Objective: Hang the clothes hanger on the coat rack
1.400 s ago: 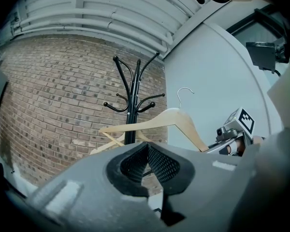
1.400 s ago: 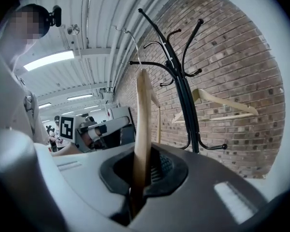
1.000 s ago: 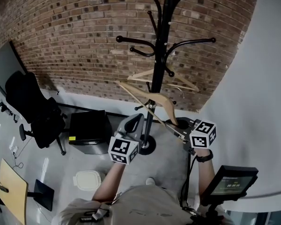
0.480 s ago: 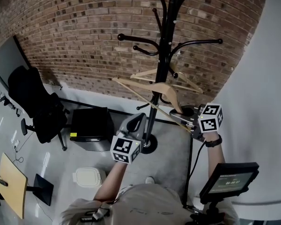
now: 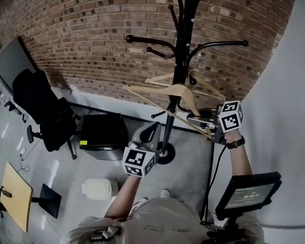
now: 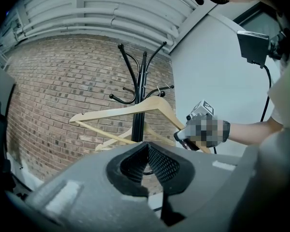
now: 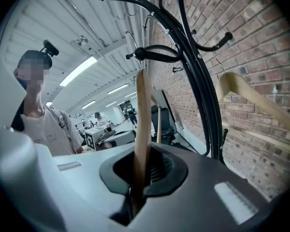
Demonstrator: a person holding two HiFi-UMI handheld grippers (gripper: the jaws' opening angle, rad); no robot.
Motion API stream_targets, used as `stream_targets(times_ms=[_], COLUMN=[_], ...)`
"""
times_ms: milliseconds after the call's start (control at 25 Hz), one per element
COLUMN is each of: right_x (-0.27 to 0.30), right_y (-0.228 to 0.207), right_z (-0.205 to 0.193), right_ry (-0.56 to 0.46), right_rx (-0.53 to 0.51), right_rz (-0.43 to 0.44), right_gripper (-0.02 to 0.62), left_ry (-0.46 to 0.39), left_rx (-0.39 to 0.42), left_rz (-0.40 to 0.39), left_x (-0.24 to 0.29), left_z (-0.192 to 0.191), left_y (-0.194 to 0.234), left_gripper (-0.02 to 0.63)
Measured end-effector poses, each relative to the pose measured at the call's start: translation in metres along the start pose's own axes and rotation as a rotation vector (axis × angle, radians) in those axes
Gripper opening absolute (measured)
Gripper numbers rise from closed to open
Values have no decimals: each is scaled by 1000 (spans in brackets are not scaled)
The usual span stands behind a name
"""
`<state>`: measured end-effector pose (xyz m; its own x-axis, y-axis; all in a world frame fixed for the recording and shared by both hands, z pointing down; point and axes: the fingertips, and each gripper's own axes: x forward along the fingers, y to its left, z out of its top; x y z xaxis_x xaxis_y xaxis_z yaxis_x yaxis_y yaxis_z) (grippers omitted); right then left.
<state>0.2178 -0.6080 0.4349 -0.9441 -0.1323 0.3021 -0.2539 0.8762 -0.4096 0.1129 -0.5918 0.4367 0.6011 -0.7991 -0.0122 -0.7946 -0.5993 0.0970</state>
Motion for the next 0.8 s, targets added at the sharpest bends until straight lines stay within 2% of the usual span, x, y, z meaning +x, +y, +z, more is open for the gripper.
stream_targets(times_ms=[360, 520, 760, 800], right_x=[15, 19, 20, 19], right_y=[-21, -27, -43, -45], right_z=[-30, -33, -30, -29], right_ry=[31, 3, -27, -40], right_rx=[72, 85, 38, 40], right_rz=[25, 37, -72, -86], right_gripper=[6, 6, 10, 30], left_ry=[23, 39, 51, 52], left_rx=[-11, -11, 0, 0], left_rz=[41, 47, 42, 41], left_x=[-4, -6, -5, -5], left_z=[-13, -19, -20, -21], left_y=[5, 5, 2, 1], left_gripper=[3, 3, 3, 3])
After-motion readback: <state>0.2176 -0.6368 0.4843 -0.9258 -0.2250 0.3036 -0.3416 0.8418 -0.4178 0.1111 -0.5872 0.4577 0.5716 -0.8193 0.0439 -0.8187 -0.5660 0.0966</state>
